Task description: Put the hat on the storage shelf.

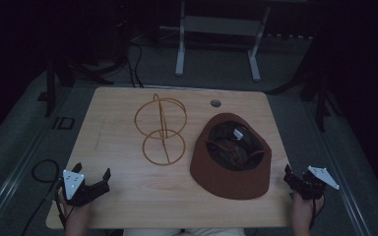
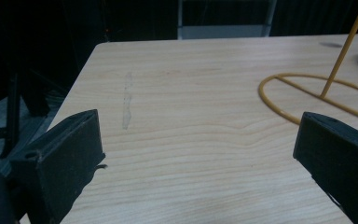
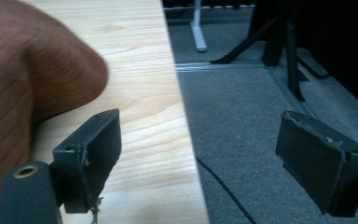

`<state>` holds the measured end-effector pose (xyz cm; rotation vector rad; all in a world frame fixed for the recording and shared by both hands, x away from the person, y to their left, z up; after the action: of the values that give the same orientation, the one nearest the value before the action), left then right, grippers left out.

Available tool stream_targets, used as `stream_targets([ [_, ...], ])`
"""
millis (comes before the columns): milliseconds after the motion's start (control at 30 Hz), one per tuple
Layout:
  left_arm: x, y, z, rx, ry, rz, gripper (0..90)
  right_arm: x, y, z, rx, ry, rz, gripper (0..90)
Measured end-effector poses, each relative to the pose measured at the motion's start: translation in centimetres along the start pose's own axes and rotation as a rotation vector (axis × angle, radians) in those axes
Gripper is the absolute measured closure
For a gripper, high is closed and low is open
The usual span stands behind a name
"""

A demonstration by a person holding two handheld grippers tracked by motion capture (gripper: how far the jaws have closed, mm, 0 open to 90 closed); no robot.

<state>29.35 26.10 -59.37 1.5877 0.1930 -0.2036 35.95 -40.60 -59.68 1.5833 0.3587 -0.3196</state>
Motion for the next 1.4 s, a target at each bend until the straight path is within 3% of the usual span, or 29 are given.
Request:
stream_targets([
  [100, 0.0, 0.0, 0.2, 0.023, 0.005, 0.003, 1.8, -0.1, 0.0, -0.2, -0.016, 0.016, 0.001, 13.0],
  [133, 0.0, 0.0, 0.2, 0.029, 0.008, 0.003, 1.8, 0.0, -0.1, -0.2, -0.02, -0.007, -0.021, 13.6],
  [233, -0.2, 0.3, 0.3, 0.023, 0.016, 0.019, 1.8, 0.1, -0.3, -0.1, -0.021, -0.009, -0.042, 13.6],
  [367, -0.6, 0.8, 0.9, 0.028, -0.009, 0.048, 1.8, -0.1, -0.1, -0.4, 0.0, 0.022, -0.087, 14.0],
  [500, -0.8, 0.8, 1.5, 0.009, -0.039, 0.026, 1.8, -1.0, 2.2, -1.3, -0.014, 0.067, -0.089, 14.0],
  [567, -0.8, 0.7, 1.8, 0.02, -0.046, 0.02, 1.8, -1.2, 2.6, -1.4, -0.02, 0.072, -0.09, 13.9],
  [700, -0.7, 0.5, 2.4, 0.04, -0.065, -0.003, 1.8, -1.5, 4.8, -2.4, -0.039, 0.103, -0.091, 13.8],
  [733, -0.8, 0.5, 2.7, 0.031, -0.08, -0.013, 1.8, -1.5, 6.2, -3.0, -0.051, 0.126, -0.089, 13.8],
  [933, -0.8, 0.3, 3.0, 0.057, -0.08, -0.023, 1.9, -1.1, 8.0, -4.4, -0.081, 0.171, -0.093, 13.8],
  [967, -0.9, 0.3, 3.1, 0.057, -0.085, -0.029, 1.9, -0.5, 8.8, -5.6, -0.143, 0.174, -0.111, 14.0],
  [1000, -0.9, 0.3, 3.2, 0.052, -0.09, -0.035, 1.9, -0.2, 8.9, -6.0, -0.159, 0.178, -0.121, 14.0],
  [1233, -0.9, 0.2, 3.5, 0.065, -0.104, -0.047, 1.9, 2.1, 8.9, -8.7, -0.19, 0.228, -0.214, 14.0],
  [1267, -0.9, 0.2, 3.6, 0.064, -0.109, -0.049, 1.9, 2.9, 8.6, -9.5, -0.203, 0.233, -0.249, 12.6],
  [1400, -0.9, 0.2, 3.6, 0.065, -0.11, -0.051, 1.9, 4.2, 7.8, -10.8, -0.228, 0.264, -0.289, 10.5],
])
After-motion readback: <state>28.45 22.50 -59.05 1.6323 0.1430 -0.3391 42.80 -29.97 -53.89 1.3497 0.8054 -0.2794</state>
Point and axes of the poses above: each handheld gripper's, and its own axes: x roughly forward along the jaws, y roughly out of its top, z roughly to its right, the point moved 7 cm from there along x, roughly forward along the jaws, and after that the axes turned 6 degrees about y, right-handed, at the moved point
